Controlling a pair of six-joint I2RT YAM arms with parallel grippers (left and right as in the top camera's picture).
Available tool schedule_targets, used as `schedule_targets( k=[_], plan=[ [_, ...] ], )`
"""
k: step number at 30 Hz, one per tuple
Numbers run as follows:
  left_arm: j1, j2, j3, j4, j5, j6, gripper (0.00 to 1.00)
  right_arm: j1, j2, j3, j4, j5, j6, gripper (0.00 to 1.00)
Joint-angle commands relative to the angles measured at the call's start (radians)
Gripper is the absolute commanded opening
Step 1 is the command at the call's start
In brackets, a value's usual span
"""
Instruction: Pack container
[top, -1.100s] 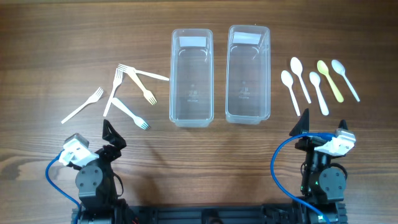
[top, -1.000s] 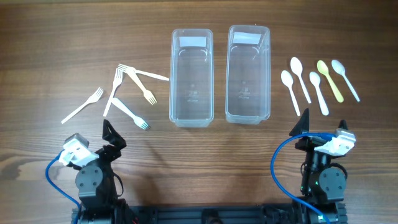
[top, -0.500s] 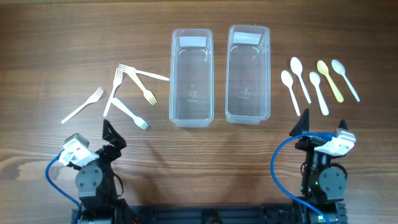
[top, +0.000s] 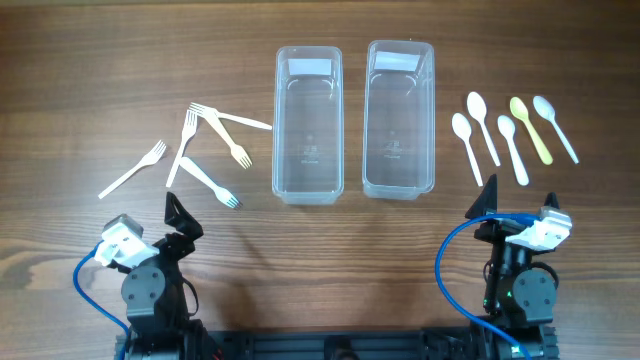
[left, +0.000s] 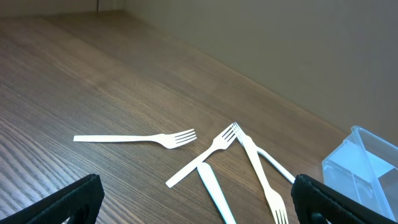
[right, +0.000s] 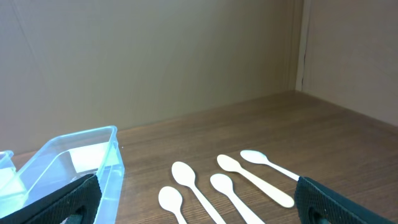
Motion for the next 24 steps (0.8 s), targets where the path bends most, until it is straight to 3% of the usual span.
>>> schedule_targets(
  k=[1, 21, 24],
  plan=[
    [0.004, -0.006, 0.002, -0.011, -0.013, -0.016, 1.0, 0.002, 0.003, -0.002, 0.002, 0.016, 0.01, 1.0],
    [0.004, -0.006, 0.003, -0.011, -0.013, -0.016, 1.0, 0.002, 0.003, -0.002, 0.005, 0.013, 0.017, 1.0],
    [0.004, -0.006, 0.003, -0.011, -0.013, -0.016, 1.0, 0.002, 0.003, -0.002, 0.005, -0.107, 0.193, 1.0]
  ],
)
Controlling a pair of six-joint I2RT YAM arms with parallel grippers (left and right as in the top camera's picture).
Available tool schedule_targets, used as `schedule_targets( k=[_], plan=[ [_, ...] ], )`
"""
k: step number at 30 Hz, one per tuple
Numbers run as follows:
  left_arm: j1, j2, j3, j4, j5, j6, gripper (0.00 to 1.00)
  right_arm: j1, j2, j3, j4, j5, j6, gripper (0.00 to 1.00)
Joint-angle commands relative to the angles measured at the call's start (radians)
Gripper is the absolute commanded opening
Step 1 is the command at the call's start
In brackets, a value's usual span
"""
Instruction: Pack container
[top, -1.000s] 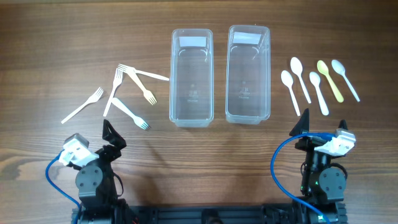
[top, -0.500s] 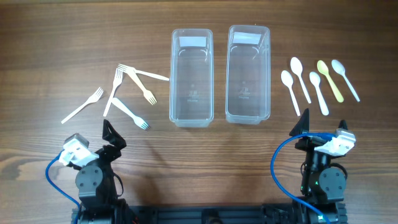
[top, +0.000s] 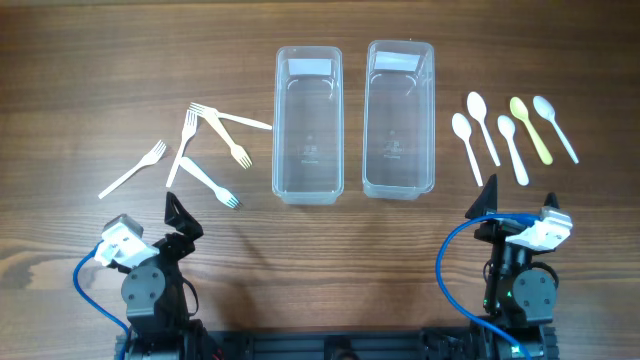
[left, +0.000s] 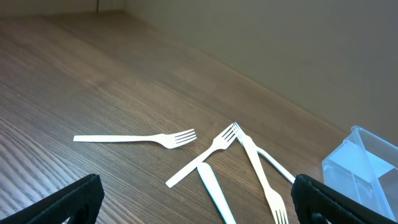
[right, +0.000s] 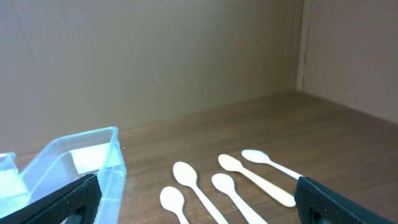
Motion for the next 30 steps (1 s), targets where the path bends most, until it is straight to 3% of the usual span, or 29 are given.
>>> schedule_targets(
  k=[1, 5, 8, 10, 14, 17, 19, 26, 30],
  plan=[
    [0.004, -0.006, 0.002, -0.009, -0.014, -0.016, 1.0, 0.002, 0.003, -0.002, 0.006, -0.137, 0.247, 1.0],
    [0.004, -0.006, 0.002, -0.008, -0.008, -0.019, 1.0, 0.002, 0.014, -0.002, -0.021, -0.313, 0.647, 1.0],
    [0.004, -0.003, 0.003, -0.009, 0.05, -0.02, 1.0, 0.002, 0.051, -0.002, -0.026, -0.375, 0.749, 1.0],
    [0.004, -0.003, 0.002, 0.012, 0.098, -0.026, 1.0, 0.002, 0.081, -0.001, -0.022, -0.386, 0.717, 1.0],
    [0.004, -0.003, 0.003, 0.032, 0.122, -0.018, 1.0, 0.002, 0.149, 0.047, 0.011, -0.527, 0.36, 1.0],
    [0.004, 0.01, 0.031, 0.034, 0.122, -0.007, 0.99, 0.001, 0.245, 0.158, -0.053, -0.521, 0.236, 1.0],
    [0.004, 0.057, 0.082, 0.032, 0.117, 0.066, 0.99, 0.001, 0.362, 0.293, -0.158, -0.471, 0.146, 1.0],
    [0.004, 0.523, 0.427, 0.01, 0.081, 0.09, 1.0, -0.01, 0.833, 0.805, -0.41, -0.393, 0.004, 1.0],
    [0.004, 0.861, 0.744, -0.146, 0.081, 0.09, 1.0, -0.094, 1.064, 1.093, -0.593, -0.382, -0.003, 1.0]
  ],
)
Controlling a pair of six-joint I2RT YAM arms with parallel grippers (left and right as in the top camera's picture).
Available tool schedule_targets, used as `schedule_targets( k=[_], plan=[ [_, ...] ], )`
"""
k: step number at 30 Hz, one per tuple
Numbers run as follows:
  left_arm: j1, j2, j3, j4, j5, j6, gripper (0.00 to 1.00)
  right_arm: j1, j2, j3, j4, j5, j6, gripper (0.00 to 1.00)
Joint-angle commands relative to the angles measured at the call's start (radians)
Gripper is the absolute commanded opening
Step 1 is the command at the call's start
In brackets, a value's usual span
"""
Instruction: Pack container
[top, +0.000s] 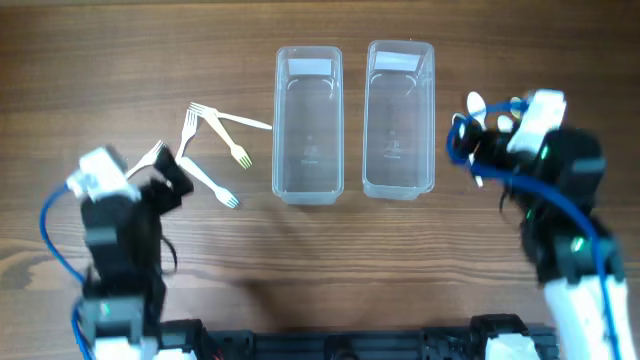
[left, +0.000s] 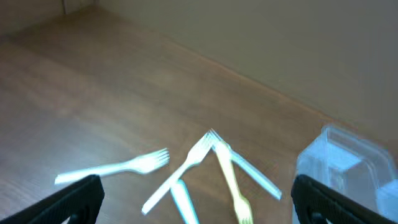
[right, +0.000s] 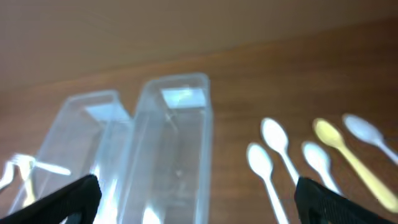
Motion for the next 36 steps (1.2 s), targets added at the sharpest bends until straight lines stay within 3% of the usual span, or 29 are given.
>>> schedule_targets(
  k=[1, 6, 11, 19, 23, 36],
  plan=[
    [0.004, 0.28, 0.29, -0.126, -0.01, 0.021, 1.0, -0.084, 0.164, 0.211, -0.088, 0.032, -0.045, 1.0],
    [0.005, 0.537, 0.525, -0.205, -0.01, 0.021, 1.0, -0.172, 0.312, 0.284, -0.158, 0.027, -0.114, 1.0],
    [0.004, 0.635, 0.546, -0.196, -0.01, 0.02, 1.0, -0.175, 0.447, 0.285, -0.253, 0.027, -0.214, 1.0],
    [0.004, 0.641, 0.546, -0.195, -0.009, 0.019, 1.0, -0.175, 0.717, 0.39, -0.443, 0.079, -0.307, 0.94],
    [0.004, 0.641, 0.546, -0.195, -0.009, 0.019, 1.0, -0.175, 0.784, 0.409, -0.43, 0.096, -0.395, 0.93],
    [0.004, 0.641, 0.546, -0.213, -0.01, 0.02, 1.0, -0.16, 0.962, 0.409, -0.372, 0.01, -0.406, 0.8]
  ],
)
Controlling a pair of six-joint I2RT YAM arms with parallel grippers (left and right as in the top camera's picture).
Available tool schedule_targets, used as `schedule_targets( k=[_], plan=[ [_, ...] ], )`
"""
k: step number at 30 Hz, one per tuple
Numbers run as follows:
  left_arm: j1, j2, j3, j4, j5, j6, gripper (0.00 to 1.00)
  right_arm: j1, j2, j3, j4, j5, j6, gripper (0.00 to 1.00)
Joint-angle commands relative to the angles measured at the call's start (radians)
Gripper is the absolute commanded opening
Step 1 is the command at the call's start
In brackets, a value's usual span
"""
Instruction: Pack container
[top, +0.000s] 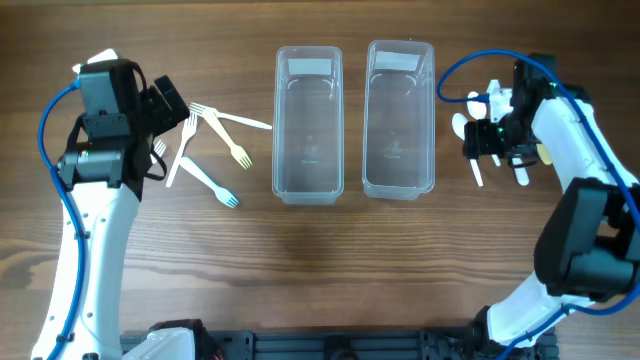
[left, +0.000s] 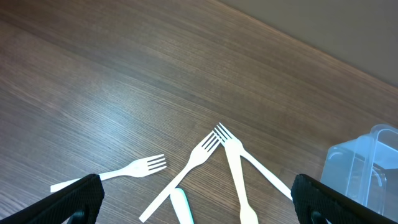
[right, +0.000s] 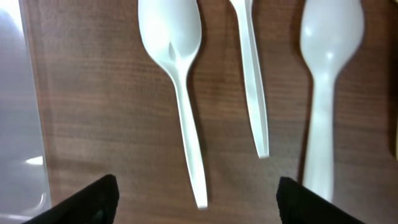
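Two clear empty containers stand side by side, the left one (top: 308, 125) and the right one (top: 399, 118). Several white forks (top: 215, 145) lie left of them, and show fanned out (left: 231, 163) in the left wrist view. My left gripper (top: 163, 125) hangs open at their left edge, its fingers wide (left: 196, 205) with nothing between. White spoons (right: 180, 81) lie right of the containers. My right gripper (top: 498, 142) hovers open over them (right: 199, 202), straddling one spoon's handle. The arm hides most spoons from overhead.
The wooden table (top: 330, 270) carries everything. In the left wrist view the left container's corner (left: 367, 168) shows at the right. In the right wrist view the right container's wall (right: 22, 124) runs along the left edge, close to the nearest spoon.
My left gripper has moved farther back, beside the forks. My right gripper now points straight down, close over three spoons. Forks, spoons and containers lie where they were.
At the two oldest moments both arms sat folded at the front edge, grippers open. Then both were raised out toward the forks and the spoons. Now each hangs open over its pile, and nothing has been picked up.
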Motion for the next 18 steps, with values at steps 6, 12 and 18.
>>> schedule_targets(
  k=[6, 12, 18],
  plan=[
    [0.004, -0.004, 0.018, -0.008, -0.01, 0.013, 1.0, 0.04, 0.088, 0.024, 0.101, -0.014, -0.141, 0.77],
    [0.004, -0.004, 0.018, -0.05, -0.01, 0.013, 1.0, 0.043, 0.117, 0.024, 0.14, 0.022, -0.177, 0.71],
    [0.004, -0.004, 0.018, -0.056, -0.01, 0.013, 1.0, 0.045, 0.131, 0.018, 0.129, -0.004, -0.149, 0.62]
  ],
)
